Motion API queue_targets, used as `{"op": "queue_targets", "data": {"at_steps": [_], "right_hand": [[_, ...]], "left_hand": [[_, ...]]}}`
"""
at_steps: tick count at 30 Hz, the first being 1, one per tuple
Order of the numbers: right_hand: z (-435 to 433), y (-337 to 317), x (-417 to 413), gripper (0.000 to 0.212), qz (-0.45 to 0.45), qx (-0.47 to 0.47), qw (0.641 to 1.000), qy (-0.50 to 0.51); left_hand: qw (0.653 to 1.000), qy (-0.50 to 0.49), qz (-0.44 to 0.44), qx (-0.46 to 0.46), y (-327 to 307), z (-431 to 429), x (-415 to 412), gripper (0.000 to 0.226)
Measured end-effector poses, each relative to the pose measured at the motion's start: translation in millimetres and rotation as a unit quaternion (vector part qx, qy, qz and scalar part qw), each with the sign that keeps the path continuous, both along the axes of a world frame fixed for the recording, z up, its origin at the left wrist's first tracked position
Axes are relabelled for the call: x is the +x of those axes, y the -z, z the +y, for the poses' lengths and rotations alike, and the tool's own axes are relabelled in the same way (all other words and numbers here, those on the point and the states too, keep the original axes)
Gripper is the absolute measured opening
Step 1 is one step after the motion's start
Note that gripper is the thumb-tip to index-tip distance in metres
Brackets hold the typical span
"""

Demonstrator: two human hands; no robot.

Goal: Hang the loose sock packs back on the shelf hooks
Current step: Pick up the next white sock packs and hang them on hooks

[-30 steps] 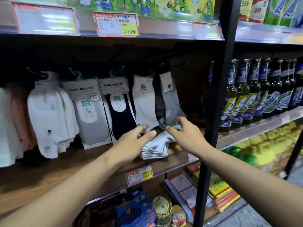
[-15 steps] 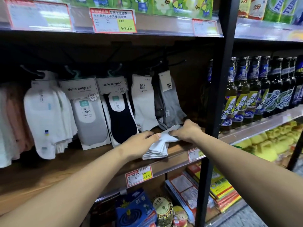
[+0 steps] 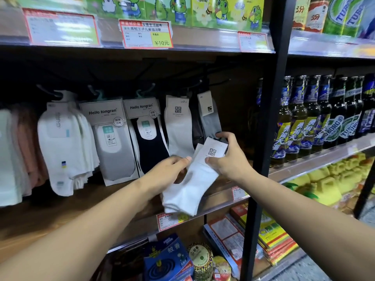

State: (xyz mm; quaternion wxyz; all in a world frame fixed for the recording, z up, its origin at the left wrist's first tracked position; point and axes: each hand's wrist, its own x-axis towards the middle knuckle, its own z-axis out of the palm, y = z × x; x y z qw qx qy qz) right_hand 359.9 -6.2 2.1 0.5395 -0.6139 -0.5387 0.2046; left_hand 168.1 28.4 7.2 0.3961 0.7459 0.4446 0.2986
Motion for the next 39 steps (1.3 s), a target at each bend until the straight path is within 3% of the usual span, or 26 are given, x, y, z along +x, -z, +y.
{"op": "queue_targets", "data": {"at_steps": [4,8,13,17,20,28,39], "right_hand": [[-16,-18,-15,0.073,0.037,0.041,0.995,-0.086],[-38,-40,-31,0.077,0.057,0.055,0.982,-0.17],[-48,-51,-38,0.09,0.025,0.078,0.986,-0.142],[-51,-54,-40,0.064,-0.002,0.085,0.994,-0.066],[-51,-53,-33,0.046,0.041,0.09,0.994,-0.05],[-53,-44,-6,0.037,0.221,0.074,0.969,-0.08],[-76,-30,4,0.031,0.195,0.057,0.975,-0.086]], "left_hand": [[0.995,-0.008,-0.099,0.002,-23,-9,-5,0.036],[0.982,0.043,-0.176,-0.062,-41,-22,-14,0.036],[0.964,0.062,-0.243,-0.087,-48,-28,-25,0.035],[0.96,0.042,-0.269,-0.064,-51,-26,-24,0.034],[0.952,-0.005,-0.301,-0.054,-54,-20,-22,0.032],[0.969,-0.03,-0.241,-0.041,-60,-3,-11,0.031],[0.978,-0.086,-0.182,0.059,-87,36,34,0.028]]}}
